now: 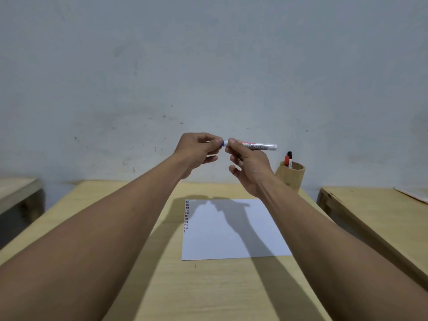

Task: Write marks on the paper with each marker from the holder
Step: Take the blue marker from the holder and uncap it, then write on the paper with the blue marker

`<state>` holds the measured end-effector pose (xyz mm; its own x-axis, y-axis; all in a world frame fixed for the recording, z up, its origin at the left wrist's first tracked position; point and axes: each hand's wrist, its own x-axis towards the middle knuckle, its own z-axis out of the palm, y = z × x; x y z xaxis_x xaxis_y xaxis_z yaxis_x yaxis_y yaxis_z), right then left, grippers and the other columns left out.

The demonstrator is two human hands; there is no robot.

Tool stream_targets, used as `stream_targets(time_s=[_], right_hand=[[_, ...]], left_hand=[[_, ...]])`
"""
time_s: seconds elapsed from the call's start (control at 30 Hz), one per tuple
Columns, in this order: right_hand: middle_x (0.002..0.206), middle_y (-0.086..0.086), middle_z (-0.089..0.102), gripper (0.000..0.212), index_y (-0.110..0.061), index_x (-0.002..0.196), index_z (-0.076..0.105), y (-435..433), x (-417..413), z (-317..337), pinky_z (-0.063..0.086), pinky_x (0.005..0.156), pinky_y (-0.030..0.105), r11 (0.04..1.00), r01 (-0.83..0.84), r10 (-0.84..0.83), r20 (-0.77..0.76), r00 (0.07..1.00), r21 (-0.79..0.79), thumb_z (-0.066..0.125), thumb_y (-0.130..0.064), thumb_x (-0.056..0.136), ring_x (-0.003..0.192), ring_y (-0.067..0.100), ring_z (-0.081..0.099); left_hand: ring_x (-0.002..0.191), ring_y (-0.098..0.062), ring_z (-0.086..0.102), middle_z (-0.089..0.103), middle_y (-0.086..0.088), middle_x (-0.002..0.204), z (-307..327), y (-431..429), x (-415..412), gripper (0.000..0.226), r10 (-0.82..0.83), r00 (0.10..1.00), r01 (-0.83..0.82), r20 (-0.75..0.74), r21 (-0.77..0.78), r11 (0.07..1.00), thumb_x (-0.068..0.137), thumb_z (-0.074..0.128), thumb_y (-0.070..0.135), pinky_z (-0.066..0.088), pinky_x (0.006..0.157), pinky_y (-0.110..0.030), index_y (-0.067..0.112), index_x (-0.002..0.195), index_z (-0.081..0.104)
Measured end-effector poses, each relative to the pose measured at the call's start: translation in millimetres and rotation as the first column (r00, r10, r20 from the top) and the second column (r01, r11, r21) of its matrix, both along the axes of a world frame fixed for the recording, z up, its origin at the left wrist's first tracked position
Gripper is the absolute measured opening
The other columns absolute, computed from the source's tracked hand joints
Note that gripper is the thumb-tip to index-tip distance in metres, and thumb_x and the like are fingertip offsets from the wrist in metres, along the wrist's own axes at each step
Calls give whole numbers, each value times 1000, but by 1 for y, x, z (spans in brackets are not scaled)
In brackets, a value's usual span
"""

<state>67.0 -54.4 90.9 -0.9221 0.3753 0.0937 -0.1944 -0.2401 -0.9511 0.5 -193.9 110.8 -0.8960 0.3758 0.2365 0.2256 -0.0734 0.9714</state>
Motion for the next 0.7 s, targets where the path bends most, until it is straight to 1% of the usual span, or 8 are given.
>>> stream_targets(time_s=[0.13,0.27,0.37,0.43,0.57,0.63,0.67,0.7], right_hand=[[79,0,70,8,-12,98,75,-10,-2,-3,48,66,23,999,2,0,-42,999,51,72,-17,92,66,7,58],[78,0,69,4,-15,93,74,-19,-4,-15,48,60,23,996,6,-6,-6,1000,92,72,-18,91,65,9,59],[80,0,69,6,-15,94,74,-25,-6,-29,49,57,23,993,-22,17,42,999,116,72,-18,90,64,9,60],[80,0,69,7,-15,95,73,-29,-6,-38,50,56,23,990,-36,25,74,997,138,71,-18,90,63,9,59],[81,2,66,6,-12,96,72,-37,-8,-56,49,55,23,980,-68,47,112,993,188,70,-17,91,62,11,57],[81,2,67,7,-13,95,73,-40,-8,-63,50,56,24,972,-82,54,129,990,220,69,-17,92,64,11,59],[82,2,69,7,-14,95,73,-42,-9,-66,51,57,24,968,-90,58,138,989,234,68,-17,92,65,11,60],[82,2,70,8,-14,96,73,-43,-9,-69,52,58,24,964,-96,61,146,987,247,67,-17,92,66,12,61]], left_hand=[[65,-14,56,60,-8,75,-5,-17,-4,27,39,999,-39,-4,-65,997,96,65,22,64,74,-29,-4,94,73],[73,-19,60,64,-7,78,-24,-42,-19,22,141,985,-162,-98,-255,953,91,71,25,63,76,-35,3,87,75],[69,-22,62,69,-7,81,-46,-61,-29,18,229,937,-338,-265,-517,787,78,81,26,58,66,-32,12,85,72],[63,-21,59,69,-9,83,-61,-69,-31,19,223,923,-375,-313,-601,706,74,85,23,49,60,-27,13,83,72],[80,-25,71,77,-7,83,-94,-79,-34,8,148,908,-405,-391,-733,547,75,79,10,57,71,-32,14,82,81],[75,-22,73,77,-5,73,-112,-79,-35,21,123,904,-414,-409,-770,485,73,67,5,60,72,-37,19,58,63],[68,-23,69,75,-6,69,-120,-78,-35,16,116,901,-422,-418,-780,463,73,64,6,59,70,-37,7,58,57],[65,-26,62,72,-6,66,-125,-77,-35,16,117,895,-434,-430,-782,447,73,63,8,58,69,-36,7,59,55]])
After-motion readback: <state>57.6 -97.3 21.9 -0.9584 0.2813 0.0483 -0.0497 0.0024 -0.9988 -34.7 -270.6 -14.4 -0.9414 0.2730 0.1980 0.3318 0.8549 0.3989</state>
